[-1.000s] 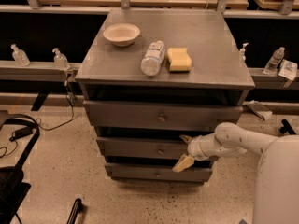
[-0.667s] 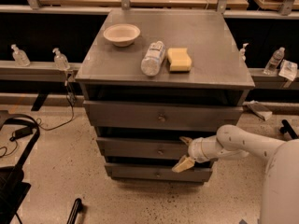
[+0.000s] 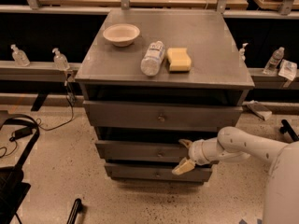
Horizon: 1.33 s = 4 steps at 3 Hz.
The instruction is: Open middle drawer
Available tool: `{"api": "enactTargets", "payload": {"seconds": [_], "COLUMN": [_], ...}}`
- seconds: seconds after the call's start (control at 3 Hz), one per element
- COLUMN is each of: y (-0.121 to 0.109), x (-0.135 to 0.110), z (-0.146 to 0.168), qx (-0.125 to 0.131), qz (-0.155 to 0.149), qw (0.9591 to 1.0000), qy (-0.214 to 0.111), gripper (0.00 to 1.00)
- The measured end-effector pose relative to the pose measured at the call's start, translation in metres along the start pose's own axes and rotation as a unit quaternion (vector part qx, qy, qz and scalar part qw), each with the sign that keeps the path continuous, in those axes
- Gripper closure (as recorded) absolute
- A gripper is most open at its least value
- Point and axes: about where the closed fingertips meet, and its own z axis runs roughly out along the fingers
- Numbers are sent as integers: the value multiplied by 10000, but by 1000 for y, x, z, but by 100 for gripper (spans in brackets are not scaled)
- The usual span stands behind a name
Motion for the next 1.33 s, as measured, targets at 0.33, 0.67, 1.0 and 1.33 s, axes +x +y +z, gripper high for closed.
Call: {"api": "enactTargets", "payload": {"seconds": [0.33,0.67,1.0,1.33], "y": [0,3,28,54], "x": [0,-1,-4,-6], "z": [0,-1,-10,-18], "qx": [0,0,0,-7], "qz": [0,10,86,202], "qw": [10000,10000,9997,9988], "qy": [0,-28,-233,-439], "gripper": [23,25,25,39]}}
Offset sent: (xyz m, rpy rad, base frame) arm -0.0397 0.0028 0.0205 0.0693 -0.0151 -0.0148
